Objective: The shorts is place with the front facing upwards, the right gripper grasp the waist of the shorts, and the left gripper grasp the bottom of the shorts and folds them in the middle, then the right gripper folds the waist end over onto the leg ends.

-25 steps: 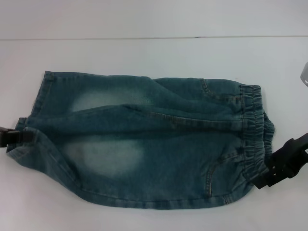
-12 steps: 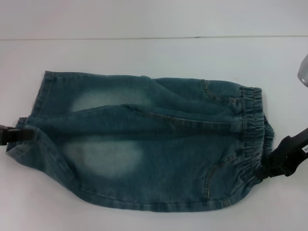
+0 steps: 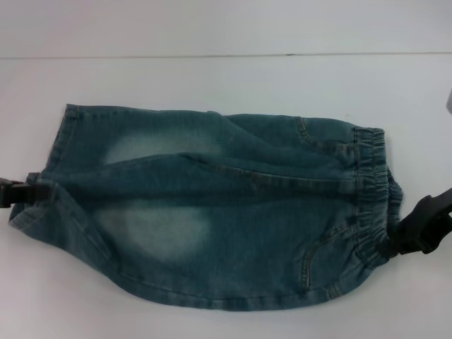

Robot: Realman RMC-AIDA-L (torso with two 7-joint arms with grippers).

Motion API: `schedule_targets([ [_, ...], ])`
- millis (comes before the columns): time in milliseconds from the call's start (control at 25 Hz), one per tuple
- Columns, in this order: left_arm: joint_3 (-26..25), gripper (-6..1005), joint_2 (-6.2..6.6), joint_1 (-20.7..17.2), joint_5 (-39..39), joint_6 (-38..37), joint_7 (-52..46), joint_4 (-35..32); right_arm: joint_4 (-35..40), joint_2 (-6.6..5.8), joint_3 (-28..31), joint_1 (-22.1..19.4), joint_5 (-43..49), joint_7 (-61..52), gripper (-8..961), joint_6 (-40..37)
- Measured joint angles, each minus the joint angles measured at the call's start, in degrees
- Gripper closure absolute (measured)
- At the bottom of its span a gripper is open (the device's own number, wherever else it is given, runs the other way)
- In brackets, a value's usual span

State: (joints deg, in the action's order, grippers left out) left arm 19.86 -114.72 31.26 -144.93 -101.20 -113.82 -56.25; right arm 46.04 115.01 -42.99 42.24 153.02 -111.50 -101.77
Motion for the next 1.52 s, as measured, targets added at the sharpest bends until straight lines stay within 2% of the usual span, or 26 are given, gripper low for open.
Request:
schedule_targets([
  [240,-0.09,974,0.15,0.72,0.01,0.25,-0.70,0.00,-0.64,-1.28,5.82,-0.92,-2.27,2.94,915,-1.38],
  [440,-0.08,974,0.19,1.70,0.33,0.97,-1.20,0.00,-1.86,-3.16,9.43,-3.70,-9.16,4.13,914,-0.77],
  [520,-0.08,974,0.20,1.88,1.12,1.49,-1.40,0.00,-2.42,-3.56,10.30,-5.02,-12.10,4.40,914,0.30],
  [680,-0.08,974,0.31,2.14,3.55,2.68,-1.87,0.00,-4.43,-3.83,12.20,-6.60,-15.63,4.97,914,3.28],
  [1080,-0.08,974,0.78,3.22,5.82,11.99,-2.89,2.71,-12.20,-4.08,17.95,-8.11,-21.63,8.15,915,12.35],
  [1520,-0.01,974,1.05,3.89,8.50,18.84,-2.97,4.55,-15.91,-3.95,21.66,-8.62,-23.33,8.44,916,21.82],
])
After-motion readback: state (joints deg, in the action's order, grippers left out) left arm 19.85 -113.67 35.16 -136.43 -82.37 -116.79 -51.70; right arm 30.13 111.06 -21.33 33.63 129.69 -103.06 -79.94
